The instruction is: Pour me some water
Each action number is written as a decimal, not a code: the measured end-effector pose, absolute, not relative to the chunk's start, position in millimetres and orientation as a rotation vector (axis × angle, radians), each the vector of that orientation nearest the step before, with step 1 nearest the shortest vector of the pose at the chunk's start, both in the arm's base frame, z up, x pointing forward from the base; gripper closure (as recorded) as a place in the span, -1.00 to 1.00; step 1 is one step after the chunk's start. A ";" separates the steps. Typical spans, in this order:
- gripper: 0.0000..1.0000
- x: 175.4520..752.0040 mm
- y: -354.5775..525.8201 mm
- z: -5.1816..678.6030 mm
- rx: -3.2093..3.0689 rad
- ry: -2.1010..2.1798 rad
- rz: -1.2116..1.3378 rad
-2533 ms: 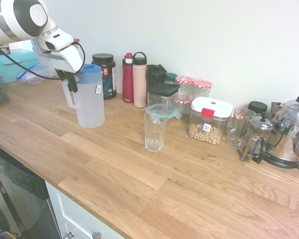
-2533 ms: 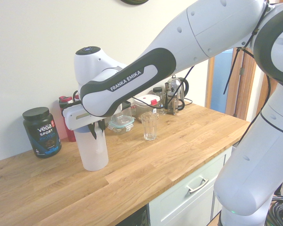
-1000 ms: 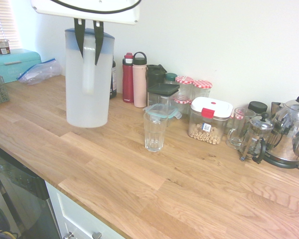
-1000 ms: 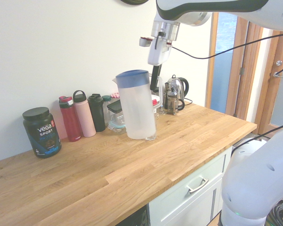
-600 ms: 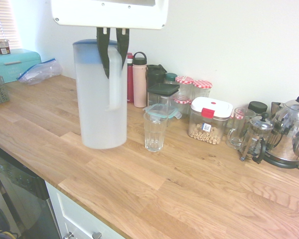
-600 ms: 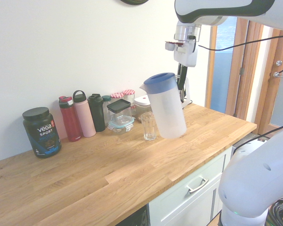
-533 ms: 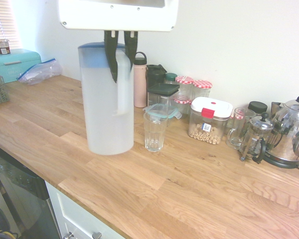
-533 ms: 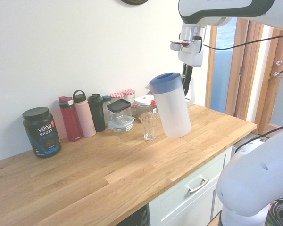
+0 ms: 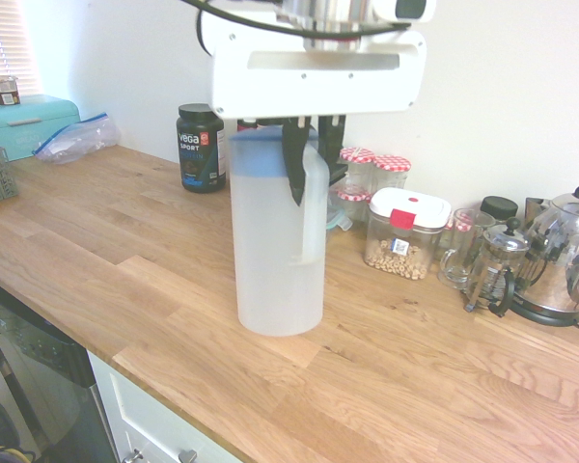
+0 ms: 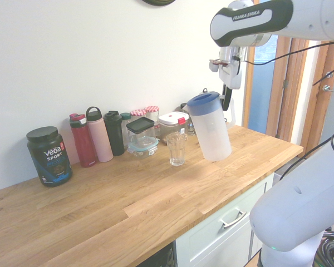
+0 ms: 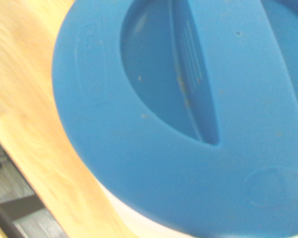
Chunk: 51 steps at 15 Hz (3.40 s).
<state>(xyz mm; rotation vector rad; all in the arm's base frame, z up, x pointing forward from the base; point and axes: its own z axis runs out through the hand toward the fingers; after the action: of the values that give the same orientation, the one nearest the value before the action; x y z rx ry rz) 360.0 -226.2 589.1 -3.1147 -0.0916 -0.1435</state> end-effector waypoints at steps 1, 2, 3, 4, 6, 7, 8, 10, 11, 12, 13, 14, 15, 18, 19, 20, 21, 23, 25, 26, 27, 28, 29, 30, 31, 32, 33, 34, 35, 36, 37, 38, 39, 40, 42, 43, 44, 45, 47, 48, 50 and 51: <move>1.00 369.6 -229.0 578.3 -3.123 -0.095 -0.121; 1.00 378.3 -230.3 568.6 -3.130 -0.102 -0.100; 1.00 385.5 -232.0 559.8 -3.136 -0.107 -0.084; 1.00 390.9 -234.3 552.2 -3.143 -0.113 -0.070; 1.00 397.8 -237.3 541.8 -3.151 -0.125 -0.047; 1.00 399.7 -238.5 538.6 -3.156 -0.131 -0.038; 1.00 401.4 -239.4 535.7 -3.161 -0.138 -0.027; 1.00 406.1 -238.7 534.3 -3.196 -0.164 -0.017; 1.00 409.1 -236.8 534.2 -3.218 -0.182 -0.012; 1.00 412.2 -233.0 534.7 -3.237 -0.198 -0.006; 1.00 414.0 -230.0 535.2 -3.253 -0.212 0.005; 1.00 415.3 -227.4 536.0 -3.266 -0.226 0.012; 1.00 416.8 -224.9 537.4 -3.277 -0.237 0.016; 1.00 422.5 -216.0 547.6 -3.325 -0.268 0.015; 1.00 424.8 -212.0 553.4 -3.352 -0.283 0.017; 1.00 426.8 -208.2 560.0 -3.387 -0.303 0.020; 1.00 428.2 -204.6 566.6 -3.426 -0.324 0.026; 1.00 430.3 -197.5 576.3 -3.493 -0.353 0.039; 1.00 432.0 -192.0 576.7 -3.530 -0.375 0.072; 1.00 432.7 -188.9 573.8 -3.544 -0.388 0.095; 1.00 433.0 -186.0 569.3 -3.553 -0.403 0.118; 1.00 432.8 -184.4 564.7 -3.558 -0.419 0.142; 1.00 432.5 -184.6 561.2 -3.568 -0.431 0.164; 1.00 431.8 -185.4 558.8 -3.578 -0.438 0.182; 1.00 431.3 -186.1 556.7 -3.588 -0.444 0.198; 1.00 431.0 -186.5 555.0 -3.596 -0.448 0.206; 1.00 431.2 -186.9 554.1 -3.605 -0.451 0.210; 1.00 432.2 -187.3 553.9 -3.618 -0.452 0.205; 1.00 434.0 -187.4 553.5 -3.634 -0.447 0.193; 1.00 437.3 -186.4 551.4 -3.645 -0.435 0.181; 1.00 441.6 -184.3 547.3 -3.653 -0.423 0.176; 1.00 446.9 -181.7 541.8 -3.660 -0.410 0.171; 1.00 452.4 -178.8 535.8 -3.664 -0.400 0.166; 1.00 457.4 -176.2 530.7 -3.666 -0.394 0.163; 1.00 466.3 -172.1 525.9 -3.674 -0.386 0.153; 1.00 469.6 -171.1 525.9 -3.679 -0.381 0.145; 1.00 472.8 -169.7 526.9 -3.683 -0.376 0.138; 1.00 476.2 -167.1 526.9 -3.686 -0.375 0.133; 1.00 481.9 -162.8 524.0 -3.693 -0.380 0.138; 1.00 483.8 -161.2 521.5 -3.699 -0.382 0.145; 1.00 485.9 -159.4 519.5 -3.718 -0.392 0.156; 1.00 486.1 -159.5 519.8 -3.727 -0.396 0.158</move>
<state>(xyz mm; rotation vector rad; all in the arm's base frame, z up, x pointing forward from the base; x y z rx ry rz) 486.1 -159.5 519.8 -3.7273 -0.3964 0.1579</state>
